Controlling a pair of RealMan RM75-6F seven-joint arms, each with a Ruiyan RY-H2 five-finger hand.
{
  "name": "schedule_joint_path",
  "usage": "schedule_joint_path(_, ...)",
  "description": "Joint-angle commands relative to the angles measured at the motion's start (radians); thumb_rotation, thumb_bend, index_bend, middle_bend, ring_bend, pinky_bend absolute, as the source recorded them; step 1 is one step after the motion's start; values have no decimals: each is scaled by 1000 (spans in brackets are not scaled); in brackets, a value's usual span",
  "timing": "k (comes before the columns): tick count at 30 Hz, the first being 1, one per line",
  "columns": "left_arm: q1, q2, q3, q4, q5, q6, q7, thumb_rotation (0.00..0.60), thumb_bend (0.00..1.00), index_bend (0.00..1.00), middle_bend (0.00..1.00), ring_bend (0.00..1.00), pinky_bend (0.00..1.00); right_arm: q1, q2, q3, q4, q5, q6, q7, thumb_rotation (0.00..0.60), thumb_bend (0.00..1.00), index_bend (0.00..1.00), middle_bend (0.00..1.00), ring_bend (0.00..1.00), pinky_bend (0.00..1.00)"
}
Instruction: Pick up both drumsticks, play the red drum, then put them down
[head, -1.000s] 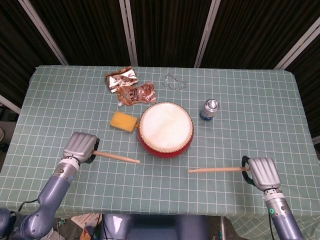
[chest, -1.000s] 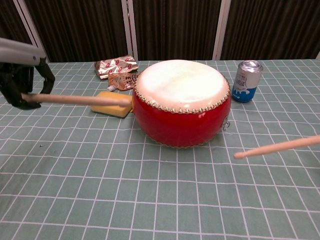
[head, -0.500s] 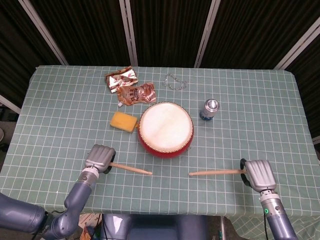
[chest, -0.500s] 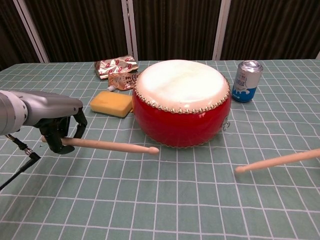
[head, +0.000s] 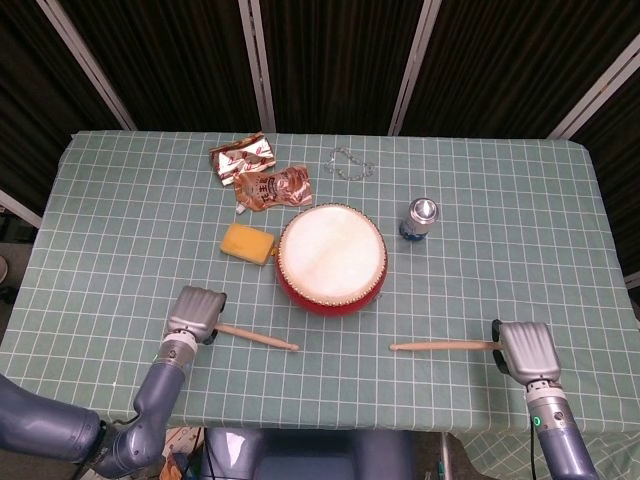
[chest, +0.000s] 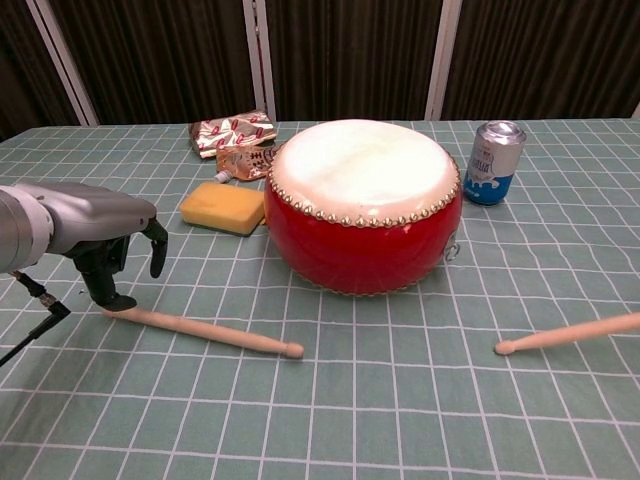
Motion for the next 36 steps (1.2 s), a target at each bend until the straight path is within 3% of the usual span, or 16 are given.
schedule_joint_path(1, 6, 8, 1, -2, 8, -3, -2, 600, 233, 314, 941, 977, 1000, 7, 3, -2, -11, 32, -1, -47, 600, 532, 313, 1000, 1000, 955)
schedule_joint_path(5, 18, 22, 3, -6, 31, -8, -17, 600, 217, 281, 894, 934, 998, 11, -1, -3, -18, 55, 9, -87, 600, 459, 178, 1000, 1000, 933)
schedule_joint_path(8, 30, 38, 6, -14, 61, -9, -31, 600, 217, 262, 811, 861, 936, 13, -4, -3, -21, 71, 17, -111, 600, 443, 131, 991, 994, 903)
schedule_joint_path(13, 73, 95, 22, -54, 161, 0, -95, 600, 217, 161, 553, 634, 680, 13, -1, 1, -26, 85, 38, -132, 600, 440, 105, 855, 874, 763)
schedule_joint_path(16, 139, 156, 52, -91, 319, 23, -199, 600, 216, 134, 393, 484, 532, 5, 19, 13, -37, 58, 69, -101, 600, 440, 82, 705, 732, 621)
schedule_joint_path(19, 224, 217, 101, -105, 506, 66, -326, 600, 213, 123, 302, 383, 453, -15, 52, 35, -58, 0, 109, -2, 600, 415, 46, 579, 610, 531)
schedule_joint_path(21, 284, 253, 140, -92, 627, 97, -416, 600, 211, 121, 261, 331, 432, -34, 74, 46, -67, -51, 133, 93, 600, 353, 8, 451, 478, 468)
schedule_joint_path(24, 387, 308, 219, -19, 827, 161, -554, 600, 202, 103, 170, 218, 385, -74, 112, 51, -50, -167, 181, 283, 600, 265, 0, 223, 234, 370)
schedule_joint_path(27, 477, 327, 269, 66, 960, 233, -669, 600, 151, 38, 75, 132, 310, -109, 128, 39, -2, -266, 235, 407, 600, 212, 0, 70, 85, 267)
schedule_joint_path(30, 554, 326, 290, 144, 1038, 291, -772, 600, 64, 0, 6, 39, 204, -139, 125, 17, 55, -339, 274, 476, 600, 169, 0, 0, 3, 139)
schedule_joint_path(32, 594, 324, 298, 186, 1068, 317, -820, 600, 31, 0, 0, 1, 120, -156, 116, 5, 94, -375, 299, 499, 600, 160, 0, 0, 0, 107)
schedule_joint_path(36, 654, 332, 306, 261, 1117, 351, -856, 600, 18, 0, 0, 0, 79, -187, 86, -5, 170, -432, 353, 554, 600, 155, 0, 0, 0, 71)
